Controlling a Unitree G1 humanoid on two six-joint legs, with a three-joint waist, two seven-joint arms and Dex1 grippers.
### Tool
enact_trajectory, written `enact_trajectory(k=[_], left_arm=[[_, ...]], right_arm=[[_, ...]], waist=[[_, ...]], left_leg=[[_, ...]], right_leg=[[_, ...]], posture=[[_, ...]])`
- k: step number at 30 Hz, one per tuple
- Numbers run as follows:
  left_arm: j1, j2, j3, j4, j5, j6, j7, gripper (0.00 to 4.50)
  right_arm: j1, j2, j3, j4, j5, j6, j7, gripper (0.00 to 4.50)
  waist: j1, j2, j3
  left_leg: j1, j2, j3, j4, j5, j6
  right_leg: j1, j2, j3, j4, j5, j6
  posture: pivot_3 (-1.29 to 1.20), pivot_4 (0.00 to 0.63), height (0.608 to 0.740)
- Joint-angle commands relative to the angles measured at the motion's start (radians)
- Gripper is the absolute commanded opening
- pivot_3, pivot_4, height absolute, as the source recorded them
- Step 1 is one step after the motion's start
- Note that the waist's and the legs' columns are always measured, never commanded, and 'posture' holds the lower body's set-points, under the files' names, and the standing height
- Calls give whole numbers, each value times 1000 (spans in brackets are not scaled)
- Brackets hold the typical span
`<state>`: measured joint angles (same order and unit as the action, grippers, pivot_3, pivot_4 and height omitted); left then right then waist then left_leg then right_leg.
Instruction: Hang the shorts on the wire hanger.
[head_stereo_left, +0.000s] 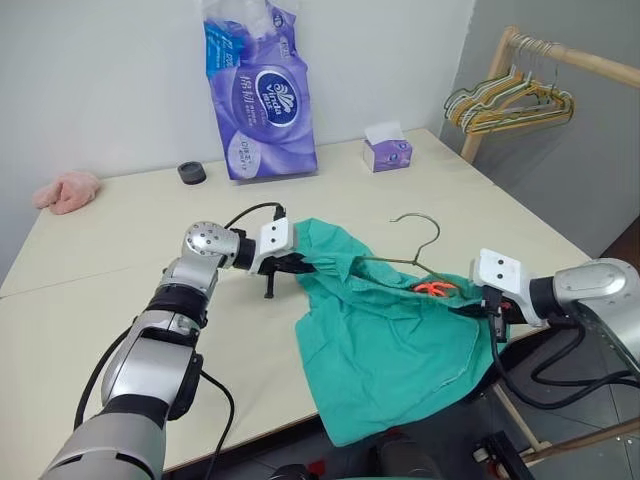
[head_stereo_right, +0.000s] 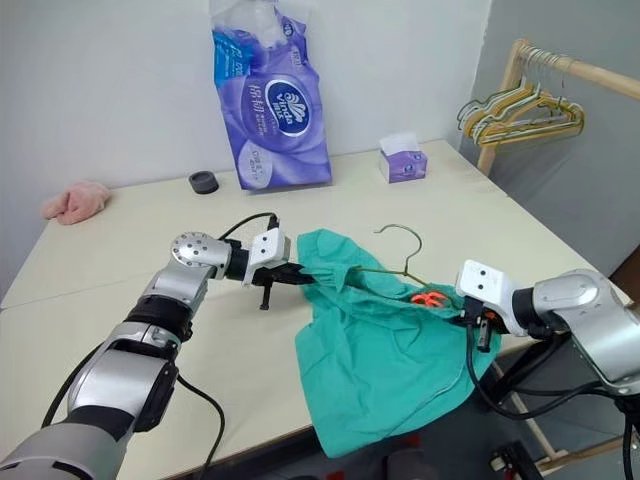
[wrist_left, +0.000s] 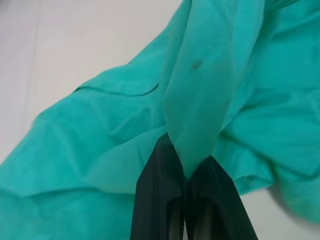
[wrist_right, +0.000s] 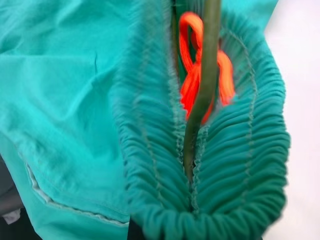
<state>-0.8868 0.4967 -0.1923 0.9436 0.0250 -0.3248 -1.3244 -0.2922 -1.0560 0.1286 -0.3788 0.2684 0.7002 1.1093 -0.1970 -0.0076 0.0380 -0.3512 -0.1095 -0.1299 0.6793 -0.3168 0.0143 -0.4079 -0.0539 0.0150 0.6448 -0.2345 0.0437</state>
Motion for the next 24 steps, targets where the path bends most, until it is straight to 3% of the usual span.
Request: enact_trajectory(k=[1,8,17,24], left_arm=[[-43,15,19,34,19,-38,63,33],[-20,-9,17,7,-2,-50,37,33],[2,-40,76,-142,-129,130,-20,33],[11,-25,78,-219,-150,194,-34,33]], right_arm=[[23,-33,-57,-45,30,-16,27,0],[-2,-1,-41,-41,29,-14,-9,0],[-5,-4,-2,-28,2,-36,-1,0],[27,-30,12,41,-52,-86,4,0]], waist=[[-1,0,0],[-1,0,0],[-1,0,0],[0,0,0]], left_leg=[[0,0,0,0,0,0],[0,0,0,0,0,0],[-1,0,0,0,0,0],[-1,0,0,0,0,0]], right_leg=[[0,0,0,0,0,0],[0,0,0,0,0,0],[0,0,0,0,0,0],[0,0,0,0,0,0]], posture=[[-310,20,740],[-309,18,740],[-299,14,740],[-296,13,740]])
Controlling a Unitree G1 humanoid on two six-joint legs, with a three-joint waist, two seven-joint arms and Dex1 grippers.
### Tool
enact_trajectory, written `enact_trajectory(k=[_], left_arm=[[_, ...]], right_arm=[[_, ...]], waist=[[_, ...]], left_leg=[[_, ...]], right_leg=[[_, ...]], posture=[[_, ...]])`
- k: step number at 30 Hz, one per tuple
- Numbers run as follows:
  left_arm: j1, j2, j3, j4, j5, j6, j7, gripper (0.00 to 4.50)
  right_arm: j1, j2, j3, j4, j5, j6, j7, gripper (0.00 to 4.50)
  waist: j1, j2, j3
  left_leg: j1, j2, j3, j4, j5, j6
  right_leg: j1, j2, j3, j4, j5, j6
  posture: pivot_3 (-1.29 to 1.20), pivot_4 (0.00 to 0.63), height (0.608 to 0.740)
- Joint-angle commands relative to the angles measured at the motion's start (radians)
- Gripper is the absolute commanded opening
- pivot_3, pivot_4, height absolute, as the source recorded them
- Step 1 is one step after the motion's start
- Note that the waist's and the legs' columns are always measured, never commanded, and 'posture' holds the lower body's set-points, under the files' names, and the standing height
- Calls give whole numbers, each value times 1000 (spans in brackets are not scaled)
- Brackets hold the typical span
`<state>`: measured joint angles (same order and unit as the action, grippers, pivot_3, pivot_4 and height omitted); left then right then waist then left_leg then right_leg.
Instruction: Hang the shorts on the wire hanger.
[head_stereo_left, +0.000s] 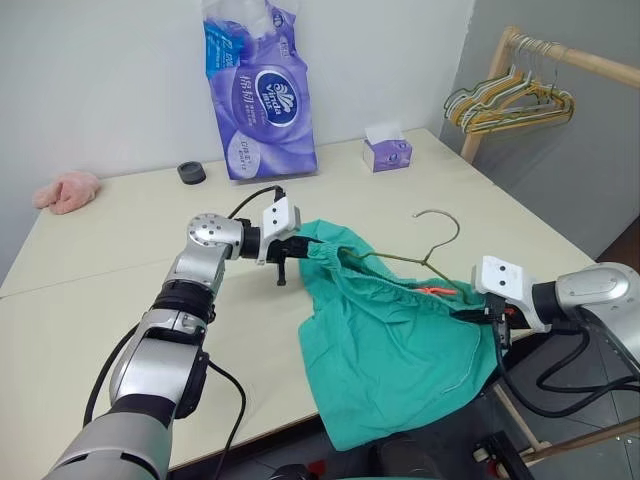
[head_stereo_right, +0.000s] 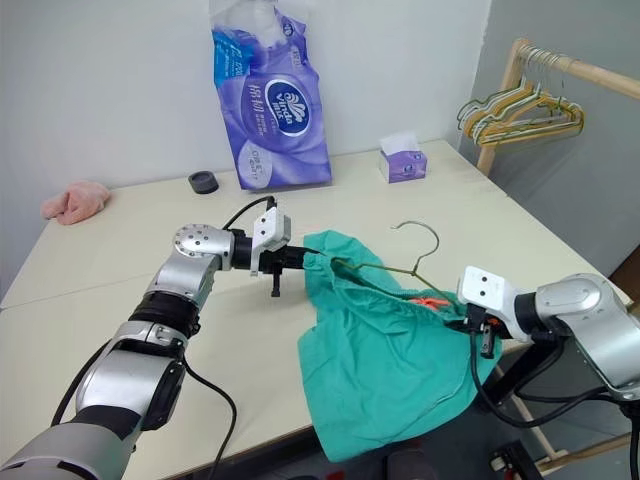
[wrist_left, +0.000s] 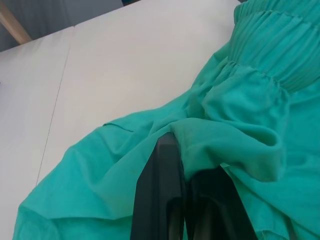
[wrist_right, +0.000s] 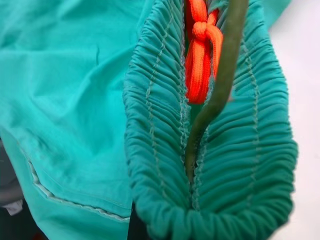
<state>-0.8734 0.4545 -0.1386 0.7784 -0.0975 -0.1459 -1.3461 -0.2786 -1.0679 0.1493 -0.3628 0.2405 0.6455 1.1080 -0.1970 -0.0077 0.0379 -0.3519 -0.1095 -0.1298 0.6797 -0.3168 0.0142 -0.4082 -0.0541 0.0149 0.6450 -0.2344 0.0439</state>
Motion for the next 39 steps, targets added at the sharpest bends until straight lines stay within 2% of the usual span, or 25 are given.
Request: enact_trajectory(k=[1,9,12,19,22,24,26,28,31,33,35,39], left_arm=[[0,19,23,-61,-28,19,-15,33],[38,33,-14,-90,9,-5,-32,33],[53,42,-21,-100,27,-36,-14,659],[23,68,11,6,97,-163,177,2656],[-5,88,31,57,109,-198,257,2656],[0,88,43,37,78,-174,246,2656],[42,68,57,-73,-7,-58,172,2656],[99,48,53,-247,-113,131,104,2656],[163,25,16,-516,-243,377,48,2656],[185,22,-17,-649,-297,475,14,2656],[188,12,-38,-721,-317,528,16,2656],[178,-14,-99,-786,-290,510,17,2656]], right_arm=[[17,-20,-10,32,-28,-38,6,0],[9,13,-32,29,-1,-18,-1,0],[-2,31,-46,18,24,15,-7,0],[30,60,-111,-11,98,124,-47,0],[48,93,-183,-29,165,246,-97,0],[65,107,-236,-42,206,343,-133,0],[90,119,-295,-61,249,438,-166,0],[106,139,-365,-76,284,507,-208,0],[138,169,-486,-93,303,576,-277,0],[157,185,-556,-105,312,633,-322,0],[156,204,-608,-105,316,695,-369,0],[123,224,-705,-73,295,811,-461,0]], waist=[[0,0,0],[0,0,0],[0,0,0],[1,0,0],[1,0,0],[1,0,0],[3,0,0],[2,0,0],[0,1,1],[-2,2,2],[-4,3,2],[-13,11,5]], left_leg=[[0,0,0,0,0,0],[0,0,0,0,0,0],[0,0,0,0,0,0],[0,0,0,0,0,0],[0,0,0,0,0,0],[0,0,0,0,0,0],[-1,0,0,0,0,0],[-2,0,0,0,-2,4],[-2,0,0,1,-3,6],[-3,0,0,1,-3,6],[-3,0,0,1,-3,6],[-1,0,2,1,-4,6]], right_leg=[[0,0,0,0,0,0],[0,0,0,0,0,0],[0,0,0,0,0,0],[0,0,0,0,0,0],[0,0,0,0,0,0],[0,0,0,0,0,0],[0,0,0,0,0,0],[0,0,0,0,0,0],[-1,0,0,0,0,0],[-1,0,0,0,0,0],[-1,0,1,1,0,0],[0,0,1,0,0,0]], posture=[[-296,13,740],[-296,9,740],[-297,11,740],[-305,18,740],[-310,23,740],[-315,28,740],[-332,39,740],[-341,44,740],[-369,57,740],[-390,68,740],[-401,74,740],[-422,86,740]])
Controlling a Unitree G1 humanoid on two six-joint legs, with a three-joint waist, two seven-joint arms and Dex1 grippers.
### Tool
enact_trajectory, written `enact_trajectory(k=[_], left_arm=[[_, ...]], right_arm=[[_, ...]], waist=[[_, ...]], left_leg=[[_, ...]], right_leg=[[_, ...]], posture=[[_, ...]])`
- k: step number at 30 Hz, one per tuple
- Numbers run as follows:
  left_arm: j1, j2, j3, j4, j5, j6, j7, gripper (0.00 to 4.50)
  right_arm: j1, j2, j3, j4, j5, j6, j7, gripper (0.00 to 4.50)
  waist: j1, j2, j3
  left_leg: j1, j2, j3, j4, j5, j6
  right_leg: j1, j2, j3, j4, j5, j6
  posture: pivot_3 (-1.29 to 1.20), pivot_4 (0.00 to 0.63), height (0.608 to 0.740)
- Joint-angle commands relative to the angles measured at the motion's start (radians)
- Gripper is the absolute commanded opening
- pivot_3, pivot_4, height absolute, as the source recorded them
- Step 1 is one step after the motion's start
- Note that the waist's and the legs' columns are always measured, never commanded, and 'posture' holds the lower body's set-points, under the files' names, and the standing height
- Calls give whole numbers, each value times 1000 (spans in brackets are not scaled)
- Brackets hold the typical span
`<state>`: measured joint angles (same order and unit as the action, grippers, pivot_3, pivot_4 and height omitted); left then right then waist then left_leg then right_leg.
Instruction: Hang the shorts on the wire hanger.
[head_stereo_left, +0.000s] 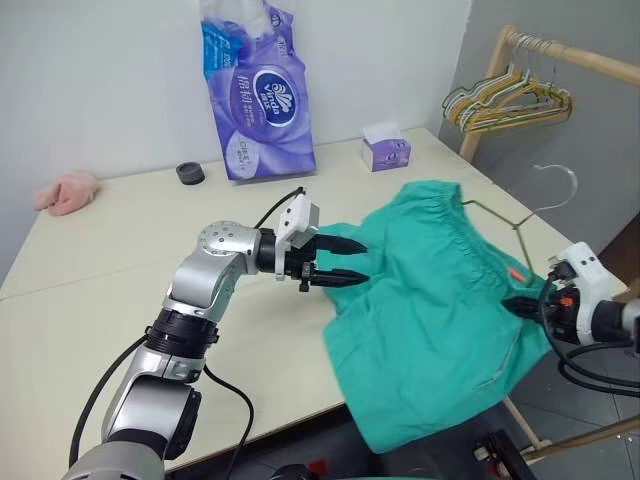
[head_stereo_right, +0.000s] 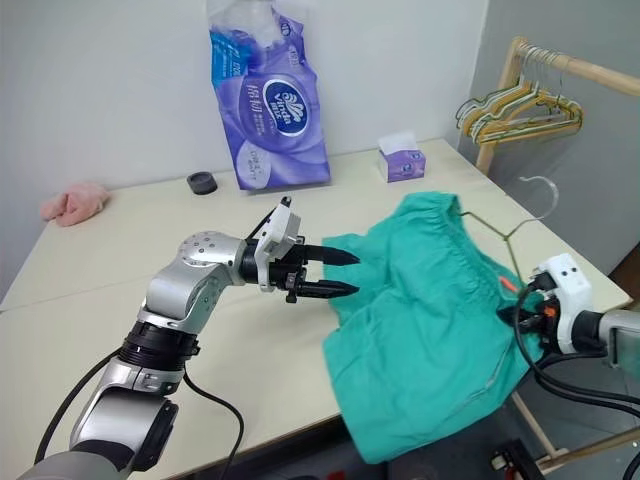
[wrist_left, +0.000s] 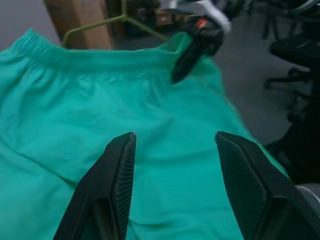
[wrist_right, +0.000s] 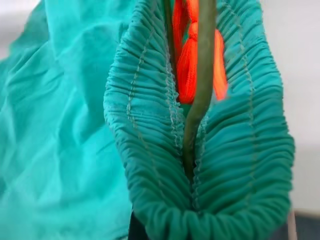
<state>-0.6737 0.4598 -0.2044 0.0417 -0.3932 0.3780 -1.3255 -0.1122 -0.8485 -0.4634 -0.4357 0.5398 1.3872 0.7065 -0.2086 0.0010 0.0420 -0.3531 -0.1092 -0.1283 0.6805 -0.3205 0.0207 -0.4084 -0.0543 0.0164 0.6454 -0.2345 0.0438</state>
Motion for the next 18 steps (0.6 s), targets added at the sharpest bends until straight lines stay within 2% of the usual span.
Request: enact_trajectory(k=[1,8,12,18], left_arm=[[-30,-34,-49,-55,10,-19,0,2656],[-77,-147,-102,-42,53,-59,71,2656],[-129,-222,-109,0,89,-98,136,2656],[-195,-308,-114,49,148,-162,228,2656]], right_arm=[[-67,0,-125,29,-20,114,-86,0],[-232,-127,-204,271,-121,154,-200,0],[-355,-217,-155,441,-159,78,-228,0],[-560,-299,-31,723,-227,-107,-262,0]], waist=[[-4,4,3],[-19,14,20],[-40,18,29],[-70,14,46]], left_leg=[[0,0,0,0,0,0],[0,0,4,1,-2,4],[3,0,6,0,-3,6],[6,0,16,-1,-6,10]], right_leg=[[0,0,0,0,0,0],[1,0,2,-1,0,1],[3,0,4,-1,-2,3],[4,0,12,0,-4,8]], posture=[[-428,90,740],[-455,117,740],[-450,128,740],[-431,138,740]])
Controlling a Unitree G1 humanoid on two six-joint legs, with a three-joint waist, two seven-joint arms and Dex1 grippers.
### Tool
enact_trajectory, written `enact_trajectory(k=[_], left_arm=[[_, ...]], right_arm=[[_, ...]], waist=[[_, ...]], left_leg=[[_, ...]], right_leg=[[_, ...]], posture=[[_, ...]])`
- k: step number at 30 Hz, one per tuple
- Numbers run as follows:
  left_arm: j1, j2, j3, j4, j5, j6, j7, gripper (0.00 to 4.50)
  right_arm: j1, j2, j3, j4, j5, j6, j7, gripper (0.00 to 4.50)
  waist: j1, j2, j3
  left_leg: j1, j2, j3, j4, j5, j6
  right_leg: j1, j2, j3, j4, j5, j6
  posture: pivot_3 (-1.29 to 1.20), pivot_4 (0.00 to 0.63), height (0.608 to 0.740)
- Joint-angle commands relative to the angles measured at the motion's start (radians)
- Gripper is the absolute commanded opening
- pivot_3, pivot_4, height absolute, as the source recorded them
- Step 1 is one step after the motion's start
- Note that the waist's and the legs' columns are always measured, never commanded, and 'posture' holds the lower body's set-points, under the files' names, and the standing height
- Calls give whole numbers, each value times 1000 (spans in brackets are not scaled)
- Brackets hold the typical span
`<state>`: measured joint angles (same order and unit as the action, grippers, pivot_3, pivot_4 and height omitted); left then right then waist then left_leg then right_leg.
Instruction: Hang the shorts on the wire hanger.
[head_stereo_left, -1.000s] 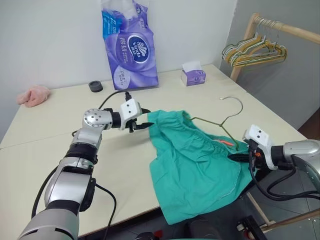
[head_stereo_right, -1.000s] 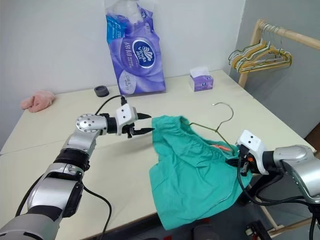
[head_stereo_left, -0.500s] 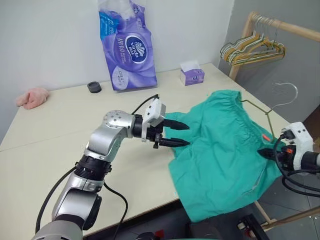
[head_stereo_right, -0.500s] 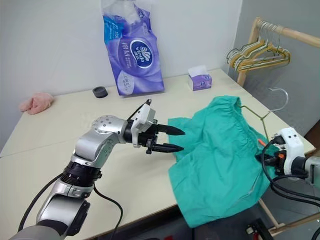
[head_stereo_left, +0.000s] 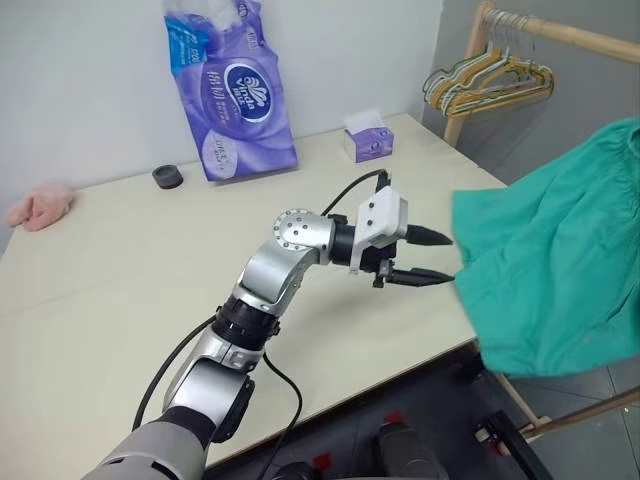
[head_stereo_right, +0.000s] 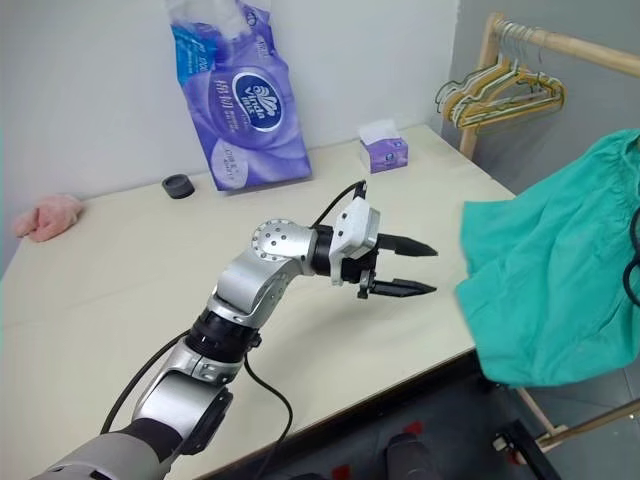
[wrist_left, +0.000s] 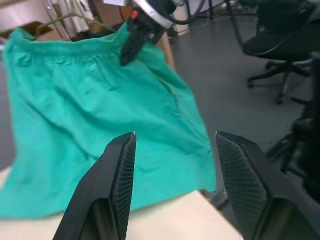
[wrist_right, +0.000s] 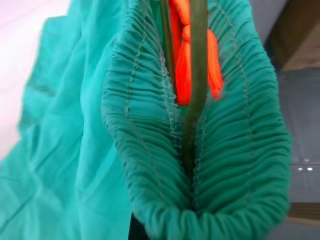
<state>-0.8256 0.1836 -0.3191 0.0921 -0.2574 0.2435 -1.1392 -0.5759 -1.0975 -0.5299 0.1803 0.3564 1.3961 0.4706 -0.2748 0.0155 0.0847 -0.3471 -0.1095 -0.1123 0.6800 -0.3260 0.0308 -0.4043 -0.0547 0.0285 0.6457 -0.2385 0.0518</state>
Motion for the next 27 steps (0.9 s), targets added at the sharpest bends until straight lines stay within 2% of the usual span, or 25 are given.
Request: enact_trajectory(k=[1,8,15,21,27], left_arm=[[-54,-47,3,2,14,-27,54,2656],[-102,-84,3,29,24,-65,68,2656],[-108,-91,-5,37,25,-85,59,2656],[-139,-119,-7,69,23,-111,52,2656],[-154,-145,-11,60,-46,-77,-32,2656]], right_arm=[[-142,-60,55,170,-62,-156,-39,0],[-375,-119,134,540,-149,-366,-110,0],[-512,-153,209,793,-211,-482,-98,0],[-544,-186,237,955,-246,-527,-91,0],[-510,-192,206,979,-221,-486,-79,0]], waist=[[-7,2,7],[-34,6,22],[-47,5,31],[-56,5,34],[-62,5,34]], left_leg=[[0,0,4,0,0,1],[2,-1,16,0,-4,7],[2,-1,20,0,-4,7],[2,-1,22,0,-4,8],[3,-1,26,0,-5,9]], right_leg=[[0,0,4,0,0,1],[0,0,16,-1,1,10],[0,1,19,-1,1,11],[0,1,19,-1,1,12],[0,1,20,-2,2,15]], posture=[[-429,139,740],[-424,141,740],[-425,141,740],[-423,136,740],[-424,124,740]])
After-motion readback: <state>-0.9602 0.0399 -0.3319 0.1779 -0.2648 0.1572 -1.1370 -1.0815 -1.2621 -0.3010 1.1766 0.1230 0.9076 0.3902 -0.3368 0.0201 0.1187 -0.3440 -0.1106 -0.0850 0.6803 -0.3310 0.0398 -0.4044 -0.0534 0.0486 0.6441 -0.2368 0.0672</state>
